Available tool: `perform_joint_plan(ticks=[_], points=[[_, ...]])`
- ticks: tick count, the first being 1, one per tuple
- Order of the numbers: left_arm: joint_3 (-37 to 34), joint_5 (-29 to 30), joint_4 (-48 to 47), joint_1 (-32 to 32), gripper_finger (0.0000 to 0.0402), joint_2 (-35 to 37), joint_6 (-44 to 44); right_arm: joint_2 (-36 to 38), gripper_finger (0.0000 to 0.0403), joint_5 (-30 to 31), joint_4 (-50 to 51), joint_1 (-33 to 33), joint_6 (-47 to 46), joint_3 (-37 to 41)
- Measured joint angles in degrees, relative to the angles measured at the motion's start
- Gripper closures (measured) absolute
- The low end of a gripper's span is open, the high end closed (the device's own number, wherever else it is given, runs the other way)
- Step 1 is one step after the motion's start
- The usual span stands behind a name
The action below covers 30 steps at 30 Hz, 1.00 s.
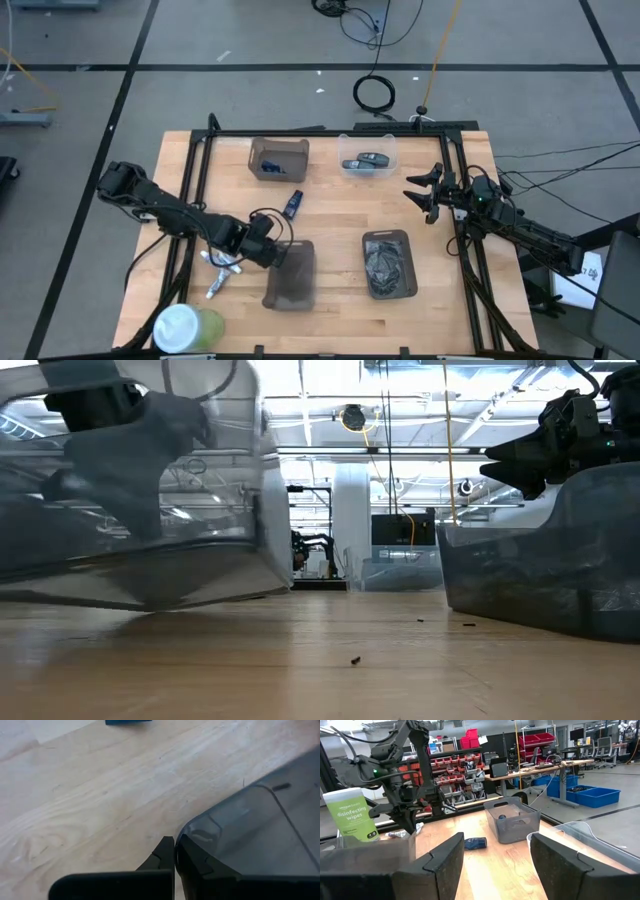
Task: Pick & Place Travel size toiletries
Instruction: Adjust the bottom left black bin, then put the blue shave cream into the top black bin
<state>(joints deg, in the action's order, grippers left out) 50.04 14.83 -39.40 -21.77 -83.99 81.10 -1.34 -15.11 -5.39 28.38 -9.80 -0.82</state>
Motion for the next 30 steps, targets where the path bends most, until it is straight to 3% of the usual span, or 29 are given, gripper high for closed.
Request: perform_joint_plan(ticks=[8,21,30], points=[[-0.1,0.0,1.9,0.4,0.0380,-0.1,-3.7,0.0,0.0186,0.0,0.0,0.0,0.0,0.0],[-0.2,-0.6,3.5,1.4,0.0233,1.6,-8.2,0.0,0.0184,0.0,0.0,0.0,0.0,0.0],[-0.1,2.0,3.5,4.3,0.0213,9.5,-13.5,0.0,0.0186,0.0,0.0,0.0,0.0,0.0]])
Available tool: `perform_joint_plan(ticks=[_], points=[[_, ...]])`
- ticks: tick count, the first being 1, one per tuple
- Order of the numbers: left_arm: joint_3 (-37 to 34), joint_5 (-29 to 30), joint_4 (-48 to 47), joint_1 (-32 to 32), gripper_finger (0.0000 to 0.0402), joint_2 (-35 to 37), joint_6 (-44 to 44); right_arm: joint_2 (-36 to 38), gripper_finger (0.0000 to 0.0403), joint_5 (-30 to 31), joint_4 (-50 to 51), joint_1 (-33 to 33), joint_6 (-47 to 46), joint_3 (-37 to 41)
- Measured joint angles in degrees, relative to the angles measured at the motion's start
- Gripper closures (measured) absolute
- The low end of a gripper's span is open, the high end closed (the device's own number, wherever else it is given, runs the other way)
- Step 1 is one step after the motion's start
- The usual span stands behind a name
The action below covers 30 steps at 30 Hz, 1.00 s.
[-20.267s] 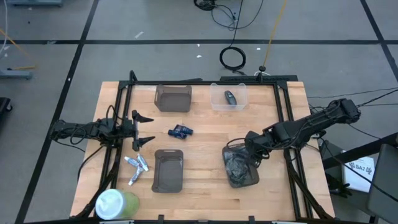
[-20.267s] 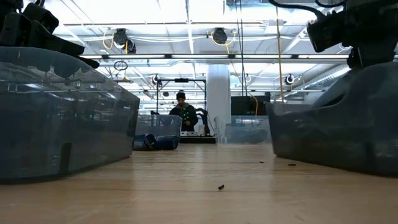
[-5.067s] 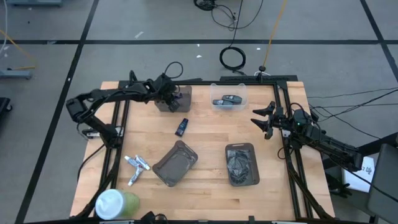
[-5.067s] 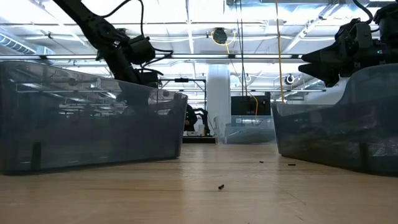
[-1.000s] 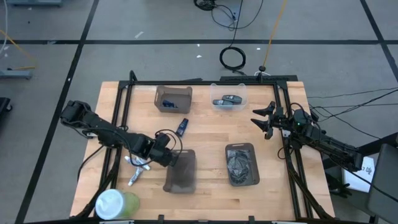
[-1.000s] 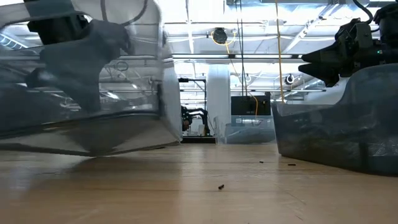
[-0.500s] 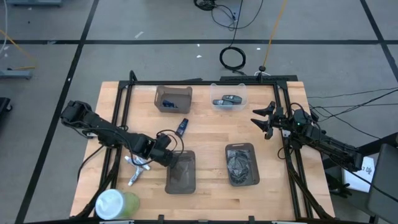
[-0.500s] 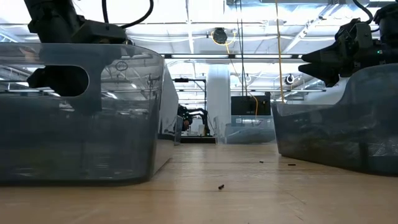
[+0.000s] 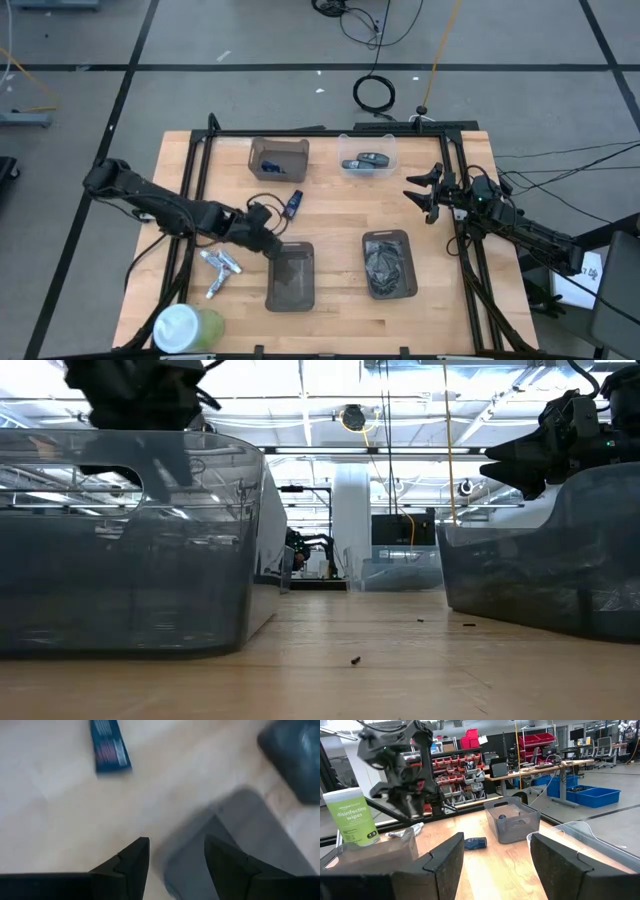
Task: Pick & Place Travel size toiletries
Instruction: Put the blue shave cream into the top black bin
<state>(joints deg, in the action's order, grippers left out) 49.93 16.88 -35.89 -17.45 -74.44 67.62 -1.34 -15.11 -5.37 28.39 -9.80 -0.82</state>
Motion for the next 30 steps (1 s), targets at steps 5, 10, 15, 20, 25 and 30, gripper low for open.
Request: perform_joint_plan(ticks=[5,10,15,20,25,30], points=[[0.0,4.4,1.7,7.9,0.0213,4.1,-12.5,0.0,0.0187,0.0,0.0,0.0,0.0,0.0],[0.1,-10.2,11.9,21.2,0.0213,3.9,-26.1,0.0,0.0186,0.0,0.0,0.0,0.0,0.0],[4.7,-19.9,8.4,28.7,0.0230,-5.6,-31.5,0.0,0.0184,0.0,0.0,0.0,0.0,0.0],[14.4,-17.5,-2.3,30.1,0.0261,-17.0,-37.9,0.0,0.0186,0.0,0.0,0.0,0.0,0.0],[20.1,-15.3,-3.0,29.8,0.0276,-24.7,-43.0,0.0,0.0186,0.0,0.0,0.0,0.0,0.0],[20.5,-15.4,-1.1,28.0,0.0277,-28.4,-46.9,0.0,0.0187,0.0,0.0,0.0,0.0,0.0]])
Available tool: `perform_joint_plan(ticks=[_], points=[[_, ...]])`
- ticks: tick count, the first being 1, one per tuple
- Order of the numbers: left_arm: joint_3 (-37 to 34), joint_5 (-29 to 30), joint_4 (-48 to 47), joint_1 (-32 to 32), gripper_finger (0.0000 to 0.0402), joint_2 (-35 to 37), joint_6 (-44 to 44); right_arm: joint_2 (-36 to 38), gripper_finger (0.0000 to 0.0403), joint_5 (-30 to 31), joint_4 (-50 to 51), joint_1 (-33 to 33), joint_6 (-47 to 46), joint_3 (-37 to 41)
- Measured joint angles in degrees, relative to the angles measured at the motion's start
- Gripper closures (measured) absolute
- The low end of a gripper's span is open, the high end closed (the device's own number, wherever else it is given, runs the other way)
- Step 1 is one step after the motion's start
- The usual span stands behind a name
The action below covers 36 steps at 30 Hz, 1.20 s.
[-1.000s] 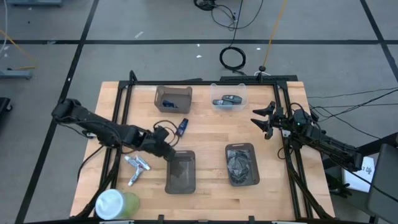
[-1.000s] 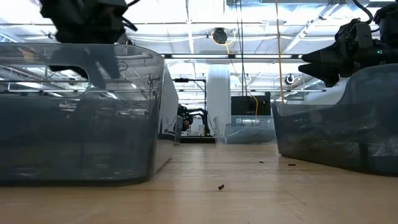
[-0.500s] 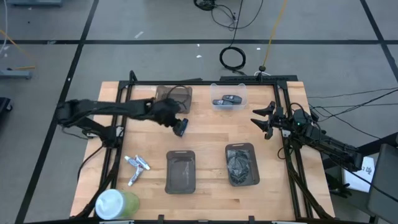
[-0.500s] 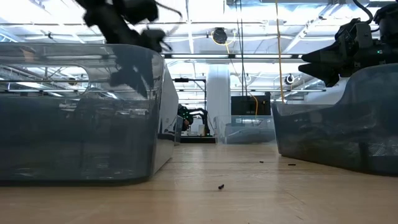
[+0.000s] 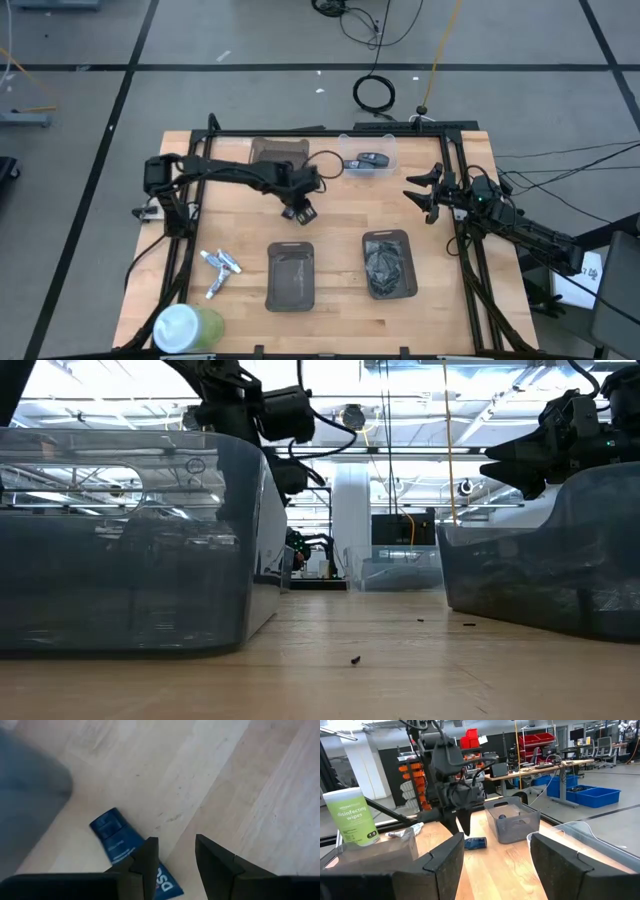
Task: Pick & Place Travel size toiletries
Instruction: Put the blue shave cream into the top black bin
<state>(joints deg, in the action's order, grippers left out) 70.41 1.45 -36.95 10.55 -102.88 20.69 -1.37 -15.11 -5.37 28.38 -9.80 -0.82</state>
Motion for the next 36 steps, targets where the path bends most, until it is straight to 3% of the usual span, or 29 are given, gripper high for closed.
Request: perform_joint_plan(ticks=[10,16,24,28,36], points=[[0.0,3.5,-3.7,-0.2,0.0261,-0.5,8.1,0.0,0.0185,0.0,0.0,0.0,0.0,0.0],[0.0,8.9,-4.2,-0.3,0.0179,-0.8,11.8,0.0,0.0186,0.0,0.0,0.0,0.0,0.0],[0.0,9.1,-5.3,-0.2,0.0090,-1.0,18.5,0.0,0.0185,0.0,0.0,0.0,0.0,0.0],[0.0,9.4,-5.3,-0.5,0.0081,-1.6,19.5,0.0,0.0184,0.0,0.0,0.0,0.0,0.0],[0.0,7.8,-5.3,-0.5,0.0108,-6.5,20.8,0.0,0.0185,0.0,0.0,0.0,0.0,0.0]])
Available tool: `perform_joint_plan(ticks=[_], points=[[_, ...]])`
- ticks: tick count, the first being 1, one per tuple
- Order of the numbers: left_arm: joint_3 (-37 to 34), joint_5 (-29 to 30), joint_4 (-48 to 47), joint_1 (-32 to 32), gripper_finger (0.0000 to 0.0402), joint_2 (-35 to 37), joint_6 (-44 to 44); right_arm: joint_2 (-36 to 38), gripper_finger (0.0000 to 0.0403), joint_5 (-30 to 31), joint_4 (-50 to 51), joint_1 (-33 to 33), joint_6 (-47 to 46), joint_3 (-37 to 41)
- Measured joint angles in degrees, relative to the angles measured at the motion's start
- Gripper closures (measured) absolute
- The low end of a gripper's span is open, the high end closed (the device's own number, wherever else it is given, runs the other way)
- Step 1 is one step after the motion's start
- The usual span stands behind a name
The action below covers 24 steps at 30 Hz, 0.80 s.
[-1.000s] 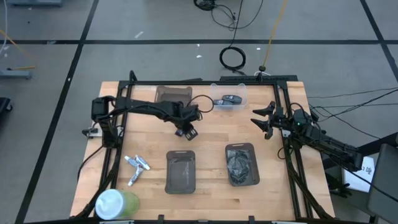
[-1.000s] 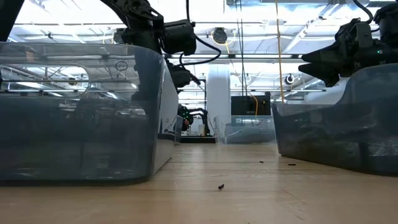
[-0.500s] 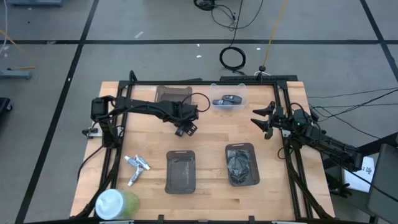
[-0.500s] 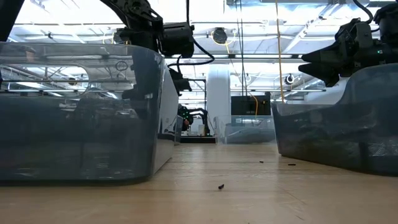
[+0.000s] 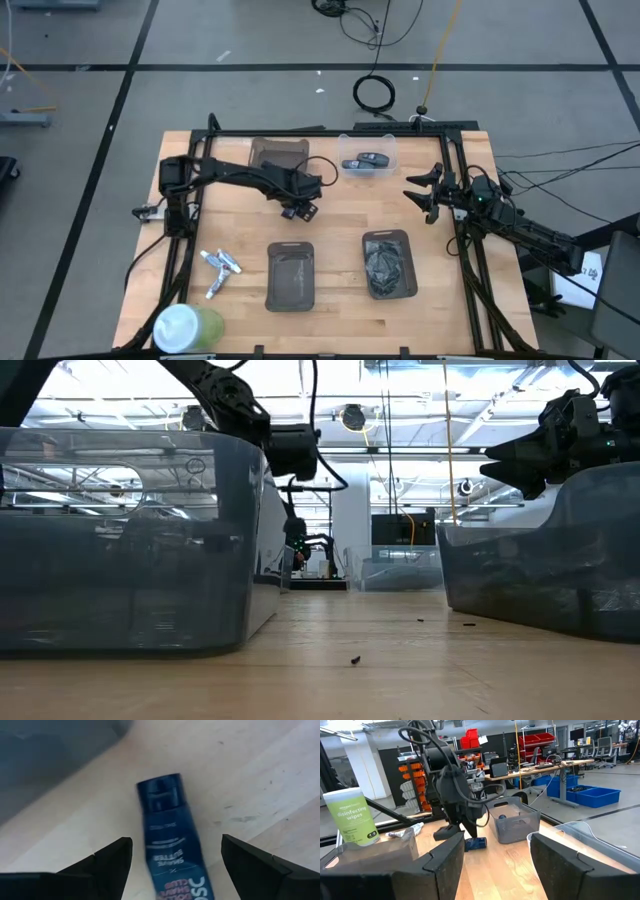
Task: Pick & Place Travel size toiletries
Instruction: Put the blue shave cream into the top black bin
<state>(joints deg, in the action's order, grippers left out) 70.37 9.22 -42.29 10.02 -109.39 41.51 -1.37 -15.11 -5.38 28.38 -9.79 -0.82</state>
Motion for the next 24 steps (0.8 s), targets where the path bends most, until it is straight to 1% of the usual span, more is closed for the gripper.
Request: perform_joint_plan(ticks=[6,12,16,20,24], points=[[0.1,-1.9,2.2,0.0,0.0130,-2.0,-1.1,0.0,0.0187,0.0,0.0,0.0,0.0,0.0],[0.1,-1.6,4.6,-1.3,0.0152,-2.5,-6.6,0.0,0.0184,0.0,0.0,0.0,0.0,0.0],[0.1,-1.8,5.0,-1.7,0.0167,-2.5,-6.7,0.0,0.0185,0.0,0.0,0.0,0.0,0.0],[0.1,-3.7,5.0,-1.7,0.0196,-2.5,-8.1,0.0,0.0186,0.0,0.0,0.0,0.0,0.0],[0.1,-4.1,5.1,-1.7,0.0234,-2.6,-9.1,0.0,0.0186,0.0,0.0,0.0,0.0,0.0]])
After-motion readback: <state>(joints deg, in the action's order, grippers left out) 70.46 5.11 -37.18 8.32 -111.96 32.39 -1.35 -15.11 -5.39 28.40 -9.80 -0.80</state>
